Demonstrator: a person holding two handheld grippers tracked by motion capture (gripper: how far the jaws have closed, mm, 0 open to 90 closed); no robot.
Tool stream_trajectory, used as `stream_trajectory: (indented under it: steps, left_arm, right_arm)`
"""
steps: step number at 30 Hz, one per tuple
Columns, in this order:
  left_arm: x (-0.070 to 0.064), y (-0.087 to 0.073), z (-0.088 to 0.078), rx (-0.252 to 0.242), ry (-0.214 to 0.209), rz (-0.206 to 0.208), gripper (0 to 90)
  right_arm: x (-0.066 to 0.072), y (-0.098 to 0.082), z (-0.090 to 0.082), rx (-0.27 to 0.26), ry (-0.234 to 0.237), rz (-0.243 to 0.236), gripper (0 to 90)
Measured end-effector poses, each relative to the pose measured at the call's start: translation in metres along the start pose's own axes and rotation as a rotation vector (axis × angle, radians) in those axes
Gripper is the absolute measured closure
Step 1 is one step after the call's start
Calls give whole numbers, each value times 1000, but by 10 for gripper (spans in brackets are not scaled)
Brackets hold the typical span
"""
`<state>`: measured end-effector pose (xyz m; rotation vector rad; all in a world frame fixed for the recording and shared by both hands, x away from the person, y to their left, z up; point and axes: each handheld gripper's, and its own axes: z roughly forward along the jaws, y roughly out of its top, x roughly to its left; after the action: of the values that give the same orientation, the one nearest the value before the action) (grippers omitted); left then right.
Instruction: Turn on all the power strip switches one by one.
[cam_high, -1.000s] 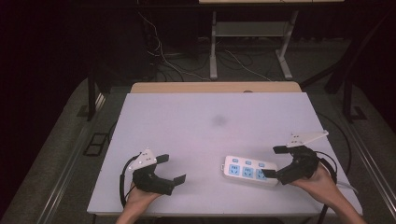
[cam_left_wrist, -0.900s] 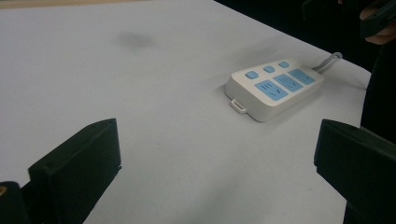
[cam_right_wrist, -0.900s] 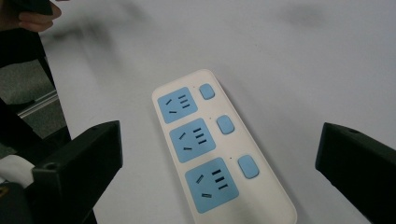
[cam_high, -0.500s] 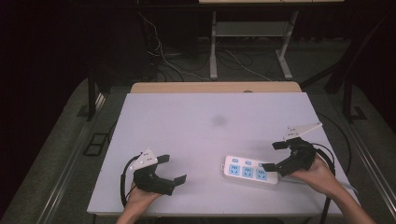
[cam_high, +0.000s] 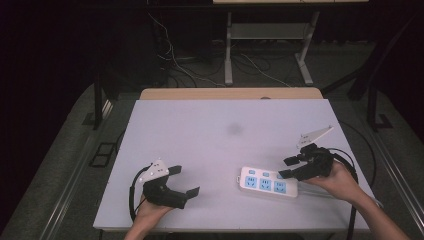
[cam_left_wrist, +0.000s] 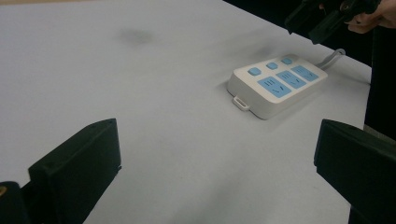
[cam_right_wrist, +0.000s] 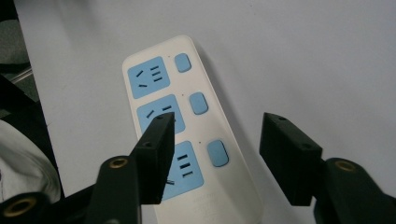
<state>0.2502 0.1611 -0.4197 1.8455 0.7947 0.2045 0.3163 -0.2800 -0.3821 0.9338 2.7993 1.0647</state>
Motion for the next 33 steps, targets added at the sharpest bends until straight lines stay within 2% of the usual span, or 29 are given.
stream_trajectory:
  steps: [6,14,20,21,22,26,29,33]
  left_arm:
    - [0,0,0,-6,8,-1,0]
    - [1,0,-1,-6,7,-2,0]
    - [0,0,-1,-7,6,-3,0]
    - [0,0,-1,-7,6,-3,0]
    - [0,0,0,-6,6,-3,0]
    - [0,0,0,-6,6,-3,0]
    - [0,0,0,-3,5,-2,0]
    - [0,0,0,-4,7,0,0]
  right_arm:
    - [-3,0,4,25,20,9,557]
    - [-8,1,7,43,49,35,594]
    - [-9,0,9,52,59,42,735]
    - [-9,0,9,52,59,42,735]
    - [-10,0,10,57,58,37,784]
    - [-9,0,12,55,57,13,861]
    - [-8,-1,14,57,50,-1,897]
    - [-8,-2,19,73,52,-10,900]
